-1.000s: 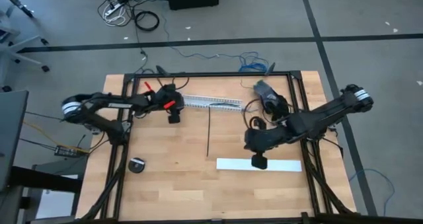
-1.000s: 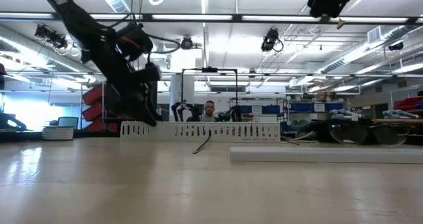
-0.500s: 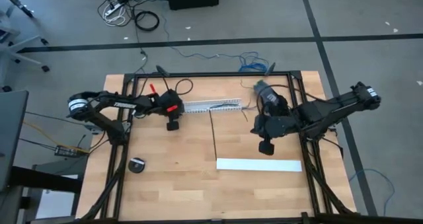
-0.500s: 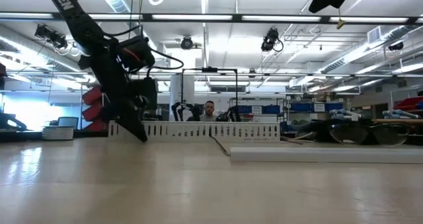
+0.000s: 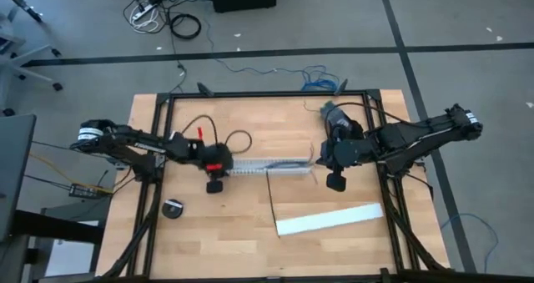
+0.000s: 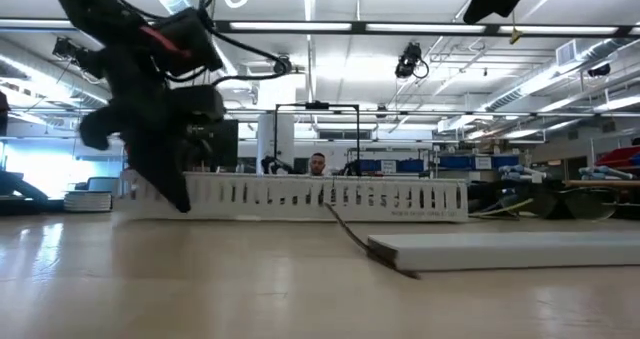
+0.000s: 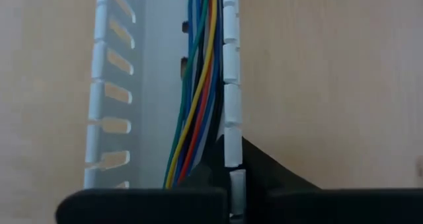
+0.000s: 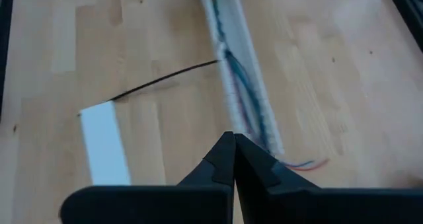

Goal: Ziptie cables
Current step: Move the lid and cable duct to the bottom of the table, then close the lid on the cable duct

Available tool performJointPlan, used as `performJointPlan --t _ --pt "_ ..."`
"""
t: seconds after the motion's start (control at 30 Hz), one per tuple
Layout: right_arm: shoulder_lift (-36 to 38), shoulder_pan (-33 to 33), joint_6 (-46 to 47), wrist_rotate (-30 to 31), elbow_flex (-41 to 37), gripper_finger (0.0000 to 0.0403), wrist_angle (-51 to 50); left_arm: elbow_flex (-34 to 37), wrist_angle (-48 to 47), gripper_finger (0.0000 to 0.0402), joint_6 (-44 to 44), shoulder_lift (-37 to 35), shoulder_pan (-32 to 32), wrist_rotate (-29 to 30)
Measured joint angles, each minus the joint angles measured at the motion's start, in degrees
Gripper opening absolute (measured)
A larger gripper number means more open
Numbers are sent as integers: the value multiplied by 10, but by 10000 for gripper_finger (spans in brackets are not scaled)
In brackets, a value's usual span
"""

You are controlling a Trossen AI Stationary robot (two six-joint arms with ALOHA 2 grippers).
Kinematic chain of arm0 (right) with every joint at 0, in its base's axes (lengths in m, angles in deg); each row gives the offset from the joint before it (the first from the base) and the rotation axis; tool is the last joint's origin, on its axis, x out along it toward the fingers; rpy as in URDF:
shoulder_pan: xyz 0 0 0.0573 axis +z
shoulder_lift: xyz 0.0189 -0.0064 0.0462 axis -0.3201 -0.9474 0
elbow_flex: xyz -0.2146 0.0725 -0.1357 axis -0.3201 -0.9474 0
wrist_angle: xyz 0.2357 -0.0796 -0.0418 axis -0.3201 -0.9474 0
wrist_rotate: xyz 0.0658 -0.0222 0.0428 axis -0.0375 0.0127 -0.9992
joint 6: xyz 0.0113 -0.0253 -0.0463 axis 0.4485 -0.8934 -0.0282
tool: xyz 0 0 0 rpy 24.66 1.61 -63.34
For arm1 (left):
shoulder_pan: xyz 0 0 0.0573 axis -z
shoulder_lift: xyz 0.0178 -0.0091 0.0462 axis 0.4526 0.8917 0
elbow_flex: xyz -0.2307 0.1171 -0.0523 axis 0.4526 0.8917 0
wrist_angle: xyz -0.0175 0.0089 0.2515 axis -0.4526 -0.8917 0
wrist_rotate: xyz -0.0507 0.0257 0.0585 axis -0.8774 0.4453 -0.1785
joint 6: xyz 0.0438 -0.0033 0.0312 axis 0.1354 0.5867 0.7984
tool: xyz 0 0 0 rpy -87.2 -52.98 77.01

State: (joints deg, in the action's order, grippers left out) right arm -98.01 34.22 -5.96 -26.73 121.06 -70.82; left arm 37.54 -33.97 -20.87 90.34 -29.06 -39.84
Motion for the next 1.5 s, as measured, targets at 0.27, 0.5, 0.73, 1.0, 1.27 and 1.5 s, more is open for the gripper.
performJointPlan --t 0.27,0.5,0.73,1.0,1.27,1.5 --pt "0 0 6 -13 0 0 4 0 -71 1 -127 -9 140 28" --pt "0 0 6 -32 0 0 7 -4 -60 1 -219 -8 238 12" --pt "0 0 6 -31 0 0 12 -4 -22 48 -211 -7 252 44" --pt "0 0 -11 -31 0 7 11 -27 -73 144 -234 -7 256 15" --pt "-9 -1 2 -115 0 41 47 -136 -202 174 -186 -7 256 121" --pt "-83 15 2 -134 -5 137 53 -231 -246 175 -141 -7 258 164"
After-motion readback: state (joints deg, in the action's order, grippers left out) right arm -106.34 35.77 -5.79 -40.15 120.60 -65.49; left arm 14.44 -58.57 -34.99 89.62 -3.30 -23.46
